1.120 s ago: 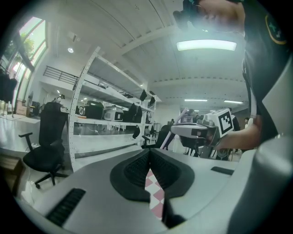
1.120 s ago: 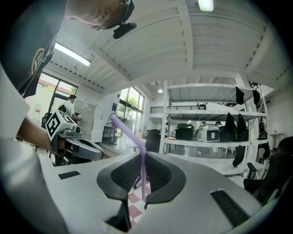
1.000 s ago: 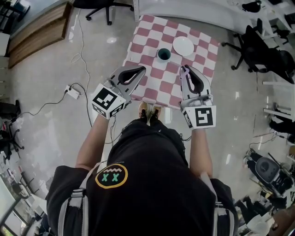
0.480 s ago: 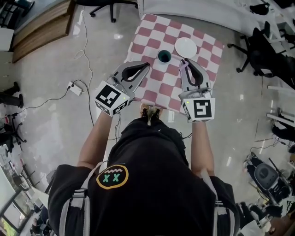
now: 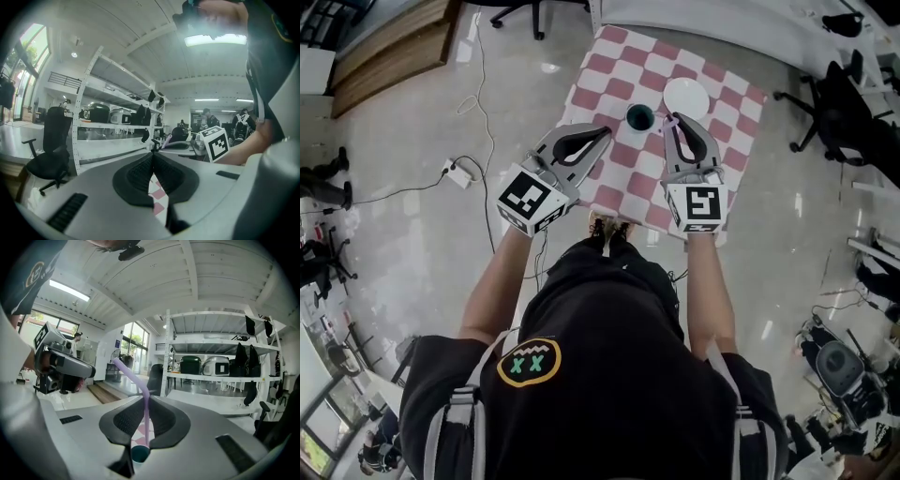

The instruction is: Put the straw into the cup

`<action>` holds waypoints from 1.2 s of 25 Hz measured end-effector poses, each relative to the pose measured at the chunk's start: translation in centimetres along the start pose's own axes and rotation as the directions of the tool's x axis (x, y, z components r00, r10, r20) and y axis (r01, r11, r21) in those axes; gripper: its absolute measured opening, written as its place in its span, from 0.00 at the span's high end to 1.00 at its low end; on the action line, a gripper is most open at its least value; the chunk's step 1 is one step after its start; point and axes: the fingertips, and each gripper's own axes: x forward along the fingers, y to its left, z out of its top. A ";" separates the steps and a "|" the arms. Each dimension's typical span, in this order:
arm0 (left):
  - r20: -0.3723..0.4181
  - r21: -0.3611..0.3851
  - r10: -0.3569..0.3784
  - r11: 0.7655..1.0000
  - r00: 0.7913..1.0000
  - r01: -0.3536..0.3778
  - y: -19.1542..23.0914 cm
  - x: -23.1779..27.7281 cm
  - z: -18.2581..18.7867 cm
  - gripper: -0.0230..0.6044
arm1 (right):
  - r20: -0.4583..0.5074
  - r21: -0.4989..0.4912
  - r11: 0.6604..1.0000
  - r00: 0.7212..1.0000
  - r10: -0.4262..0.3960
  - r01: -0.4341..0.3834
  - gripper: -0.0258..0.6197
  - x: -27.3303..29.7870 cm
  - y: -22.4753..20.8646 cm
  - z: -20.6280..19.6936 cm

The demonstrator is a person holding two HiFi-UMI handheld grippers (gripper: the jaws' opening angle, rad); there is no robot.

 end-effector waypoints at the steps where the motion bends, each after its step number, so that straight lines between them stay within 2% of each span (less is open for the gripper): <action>1: -0.001 0.002 0.001 1.000 1.000 -0.001 0.1 0.1 0.0 0.94 | -0.006 0.001 1.000 1.000 -0.001 0.001 0.87 0.3 -0.1 -0.5; 15: -0.014 0.009 -0.002 1.000 1.000 0.002 0.4 1.4 -0.1 0.94 | -0.078 0.041 0.999 0.997 0.016 -0.013 0.87 4.7 -0.2 -7.3; 30: -0.044 0.001 0.019 1.000 0.999 -0.019 0.7 1.0 -0.9 0.94 | -0.163 0.103 0.994 0.986 0.036 -0.020 0.87 7.1 0.4 -13.7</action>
